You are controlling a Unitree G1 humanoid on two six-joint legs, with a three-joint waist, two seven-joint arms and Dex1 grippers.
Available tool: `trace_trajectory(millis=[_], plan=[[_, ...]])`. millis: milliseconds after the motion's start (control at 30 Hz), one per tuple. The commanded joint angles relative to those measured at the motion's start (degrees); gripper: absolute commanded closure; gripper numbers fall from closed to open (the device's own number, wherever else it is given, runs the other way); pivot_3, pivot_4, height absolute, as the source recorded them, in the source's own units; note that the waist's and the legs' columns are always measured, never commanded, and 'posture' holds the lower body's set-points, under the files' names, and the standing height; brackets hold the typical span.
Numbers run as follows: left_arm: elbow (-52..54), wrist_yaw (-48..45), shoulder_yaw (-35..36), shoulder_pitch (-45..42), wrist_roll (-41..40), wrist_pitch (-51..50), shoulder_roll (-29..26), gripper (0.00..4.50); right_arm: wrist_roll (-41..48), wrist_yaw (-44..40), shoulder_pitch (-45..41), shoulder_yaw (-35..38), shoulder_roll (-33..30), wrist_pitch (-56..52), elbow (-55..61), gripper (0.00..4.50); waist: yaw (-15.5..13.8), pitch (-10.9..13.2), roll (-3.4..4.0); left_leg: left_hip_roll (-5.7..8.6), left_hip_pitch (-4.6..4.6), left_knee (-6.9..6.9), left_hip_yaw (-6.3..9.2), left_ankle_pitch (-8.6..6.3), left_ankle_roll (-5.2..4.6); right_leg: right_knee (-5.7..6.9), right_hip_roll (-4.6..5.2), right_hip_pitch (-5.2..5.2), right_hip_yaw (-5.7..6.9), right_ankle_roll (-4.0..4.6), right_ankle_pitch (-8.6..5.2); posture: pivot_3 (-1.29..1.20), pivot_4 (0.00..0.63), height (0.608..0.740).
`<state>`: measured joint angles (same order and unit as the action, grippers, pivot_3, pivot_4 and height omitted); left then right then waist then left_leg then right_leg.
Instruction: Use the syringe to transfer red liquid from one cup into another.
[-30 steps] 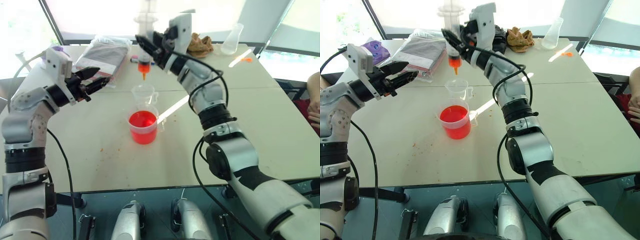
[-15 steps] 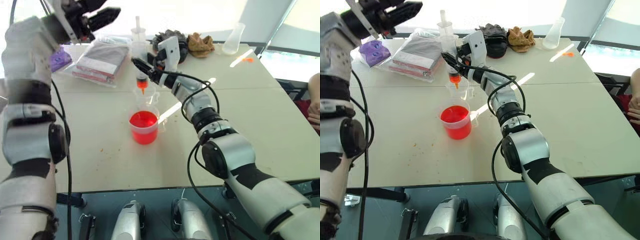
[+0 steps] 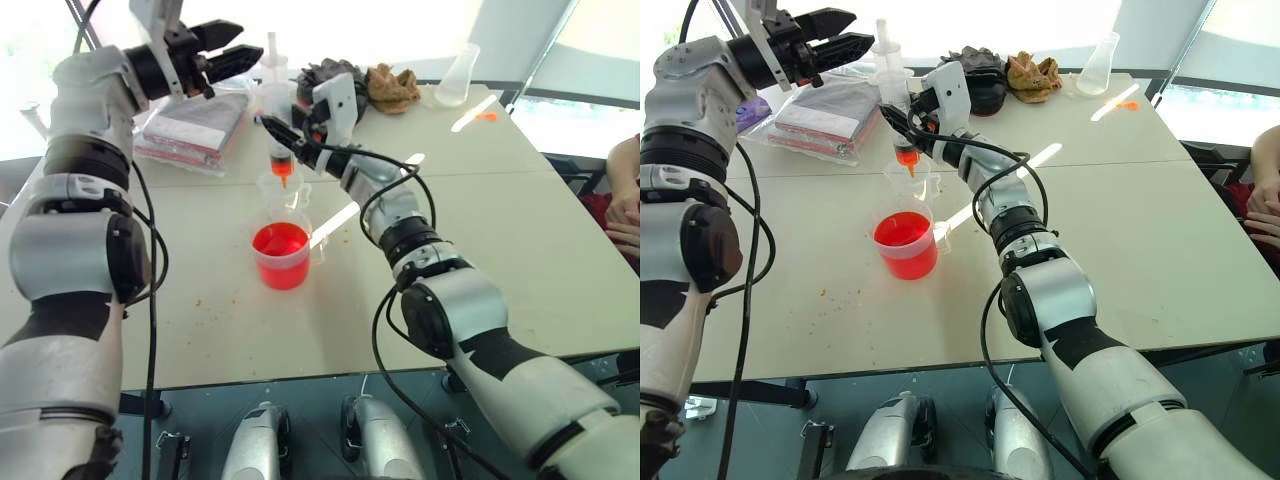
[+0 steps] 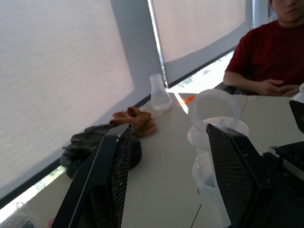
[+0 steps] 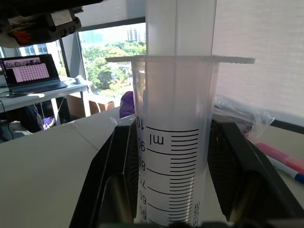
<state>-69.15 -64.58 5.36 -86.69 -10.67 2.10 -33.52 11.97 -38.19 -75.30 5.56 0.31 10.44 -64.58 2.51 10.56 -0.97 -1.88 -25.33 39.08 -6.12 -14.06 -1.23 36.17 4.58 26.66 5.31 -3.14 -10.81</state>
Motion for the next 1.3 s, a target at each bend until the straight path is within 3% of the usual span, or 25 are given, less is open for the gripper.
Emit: trace_trajectory(millis=[33,667,1300], plan=[[0.27,0.07,0.99,-2.18,0.67,1.76,-0.09,1.92,-0.03,-0.55,-0.56,0.23,0.63,1.33,2.8,3.01,0.0,0.0,0.0,0.0,0.0,0.0,0.01,0.0,0.0,0.0,0.0,0.0,0.0,0.0,0.0,0.0,0.15,0.74],[-0.79,-4.14,-6.17,1.33,11.56,7.15,1.31,1.92,-3.72,1.37,-1.11,-0.9,0.74,5.12,2.36,3.01,0.02,0.0,0.01,0.01,0.0,0.0,-0.01,-0.01,-0.01,0.02,0.01,0.02,0.0,0.0,0.0,0.0,0.15,0.74],[1.23,-8.43,-6.08,5.87,10.97,5.66,1.93,1.92,-1.87,1.32,-4.22,1.28,1.17,4.62,4.36,3.01,-0.02,0.0,0.01,0.01,0.0,0.01,0.01,-0.01,-0.02,0.02,0.01,0.01,-0.02,0.0,0.0,0.0,0.15,0.74]])
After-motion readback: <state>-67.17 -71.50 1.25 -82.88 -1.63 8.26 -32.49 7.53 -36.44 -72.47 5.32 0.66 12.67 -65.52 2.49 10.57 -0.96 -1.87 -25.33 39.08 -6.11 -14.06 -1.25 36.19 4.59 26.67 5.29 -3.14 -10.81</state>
